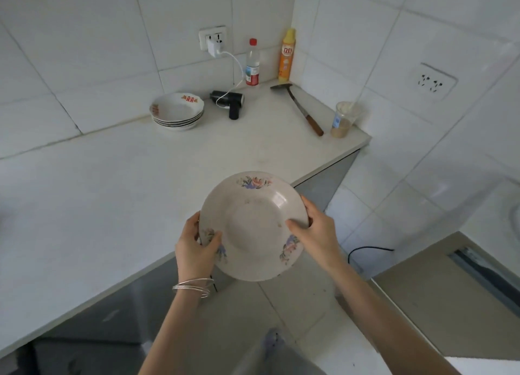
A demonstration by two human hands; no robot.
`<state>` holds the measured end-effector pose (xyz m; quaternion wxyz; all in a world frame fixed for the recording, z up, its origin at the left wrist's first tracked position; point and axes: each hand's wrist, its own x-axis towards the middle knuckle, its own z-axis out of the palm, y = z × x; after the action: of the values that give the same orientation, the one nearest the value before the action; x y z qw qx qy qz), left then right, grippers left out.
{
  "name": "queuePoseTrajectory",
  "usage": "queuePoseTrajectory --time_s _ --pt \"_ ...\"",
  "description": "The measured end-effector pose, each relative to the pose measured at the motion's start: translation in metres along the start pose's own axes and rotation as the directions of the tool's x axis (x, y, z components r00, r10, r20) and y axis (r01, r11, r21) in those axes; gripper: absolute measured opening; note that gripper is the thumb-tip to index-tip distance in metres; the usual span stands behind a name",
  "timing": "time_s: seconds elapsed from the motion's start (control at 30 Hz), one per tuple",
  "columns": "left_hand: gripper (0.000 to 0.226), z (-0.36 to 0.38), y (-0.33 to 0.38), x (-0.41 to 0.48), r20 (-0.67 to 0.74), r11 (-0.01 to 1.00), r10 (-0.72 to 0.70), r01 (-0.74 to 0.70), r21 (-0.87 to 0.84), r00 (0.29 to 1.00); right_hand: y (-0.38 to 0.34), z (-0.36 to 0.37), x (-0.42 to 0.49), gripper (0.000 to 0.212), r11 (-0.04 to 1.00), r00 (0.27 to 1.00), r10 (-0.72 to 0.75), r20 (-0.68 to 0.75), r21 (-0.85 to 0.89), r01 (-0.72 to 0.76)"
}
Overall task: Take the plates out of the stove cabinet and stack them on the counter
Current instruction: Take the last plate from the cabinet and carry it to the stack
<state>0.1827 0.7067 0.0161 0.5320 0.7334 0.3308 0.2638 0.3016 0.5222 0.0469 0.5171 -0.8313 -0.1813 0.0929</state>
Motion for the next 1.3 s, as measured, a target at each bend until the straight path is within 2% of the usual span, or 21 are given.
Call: queuePoseTrajectory --time_s 0.2,0.37,0.67,0.9,1.13,1.3 --pt "0.047 0.049 0.02 0.049 -0.073 1.0 -0.018 0.018 -0.006 0.997 0.006 -0.023 0.088 0.053 0.999 0.993 -0.053 0.11 -0.003 0.053" --pt "0.047 0.056 0.02 0.093 -0.127 0.998 -0.058 0.058 0.0 0.99 0.005 -0.005 0.148 0.052 0.995 0.975 -0.095 0.199 0.013 0.095" --pt "0.053 0.039 0.001 0.201 -0.205 0.991 -0.133 0.134 -0.007 0.97 -0.008 0.07 0.255 0.05 0.996 0.942 -0.076 0.327 0.066 0.057" --pt "0.054 0.02 -0.011 0.313 -0.238 0.99 -0.139 0.143 -0.002 0.961 -0.031 0.143 0.351 0.05 0.996 0.932 -0.073 0.355 0.075 0.049" --pt "0.033 0.017 -0.031 0.419 -0.252 0.98 -0.167 0.188 0.061 0.953 -0.042 0.208 0.45 0.045 0.997 0.92 -0.07 0.387 -0.014 0.082" --pt "0.036 0.017 -0.05 0.481 -0.253 0.963 -0.229 0.256 0.08 0.94 -0.039 0.245 0.509 0.047 0.992 0.901 -0.07 0.429 -0.068 0.109"
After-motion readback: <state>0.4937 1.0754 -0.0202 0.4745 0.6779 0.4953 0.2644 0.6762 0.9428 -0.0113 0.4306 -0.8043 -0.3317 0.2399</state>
